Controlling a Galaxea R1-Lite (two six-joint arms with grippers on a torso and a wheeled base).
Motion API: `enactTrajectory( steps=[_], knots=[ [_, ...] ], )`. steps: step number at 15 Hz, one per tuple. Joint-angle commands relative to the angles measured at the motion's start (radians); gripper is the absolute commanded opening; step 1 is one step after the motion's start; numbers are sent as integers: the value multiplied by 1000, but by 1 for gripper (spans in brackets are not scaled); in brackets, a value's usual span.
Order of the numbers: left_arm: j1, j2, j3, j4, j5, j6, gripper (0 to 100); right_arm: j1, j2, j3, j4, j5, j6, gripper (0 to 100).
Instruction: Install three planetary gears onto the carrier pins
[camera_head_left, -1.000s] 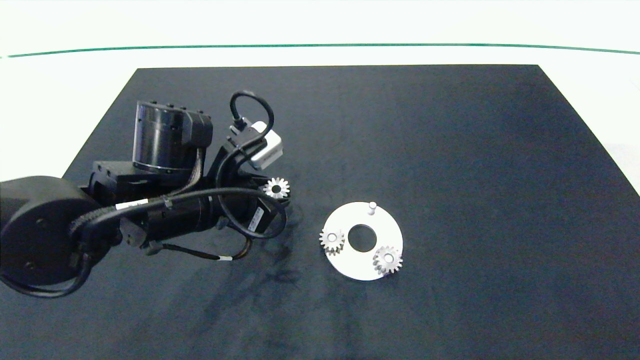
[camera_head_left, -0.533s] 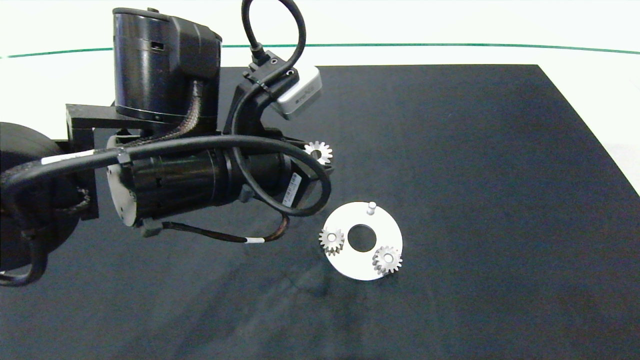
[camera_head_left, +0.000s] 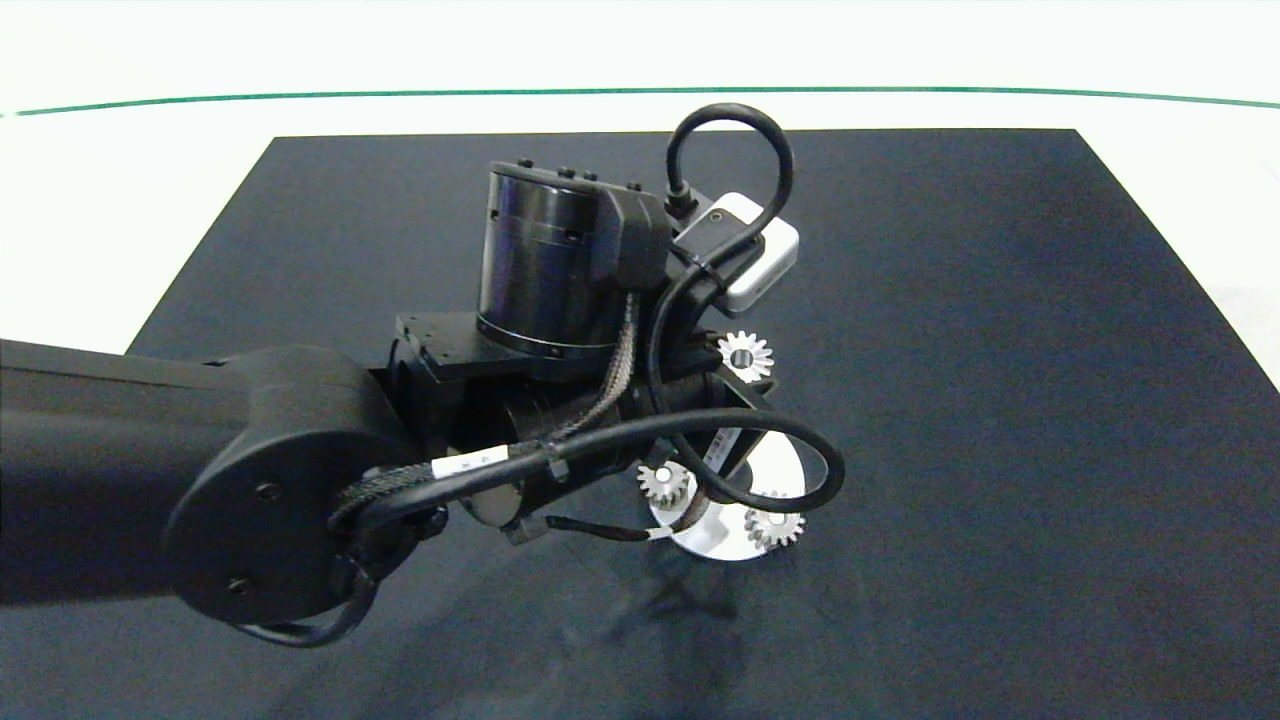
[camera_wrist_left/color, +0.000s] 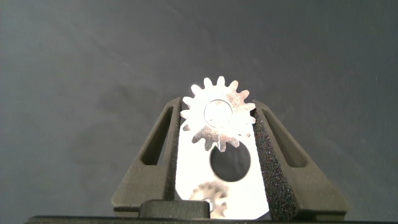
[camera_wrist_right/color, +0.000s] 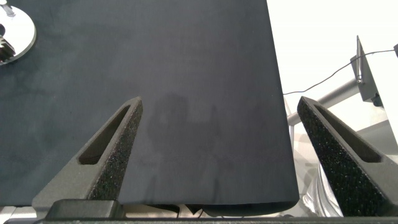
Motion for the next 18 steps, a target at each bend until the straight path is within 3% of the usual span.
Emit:
enactTrajectory(
  steps=[1, 2, 4, 7, 9, 18],
  knots=[
    [-4, 75, -6, -15, 2, 1, 4, 1, -1, 1, 3, 0, -1, 100],
    [-4, 85, -6, -15, 5, 3, 4, 1, -1, 1, 3, 0, -1, 100],
    [-4, 129, -44, -12, 36, 12, 4, 1, 1, 1, 3, 0, -1, 100],
    [-2, 172, -94, -8, 39, 20, 4, 1, -1, 1, 3, 0, -1, 100],
    [4, 183, -103, -2, 47, 50, 4, 2, -1, 1, 3, 0, -1, 100],
    [28, 193, -127, 27, 58, 75, 4, 13, -9, -2, 3, -3, -1, 100]
  ],
)
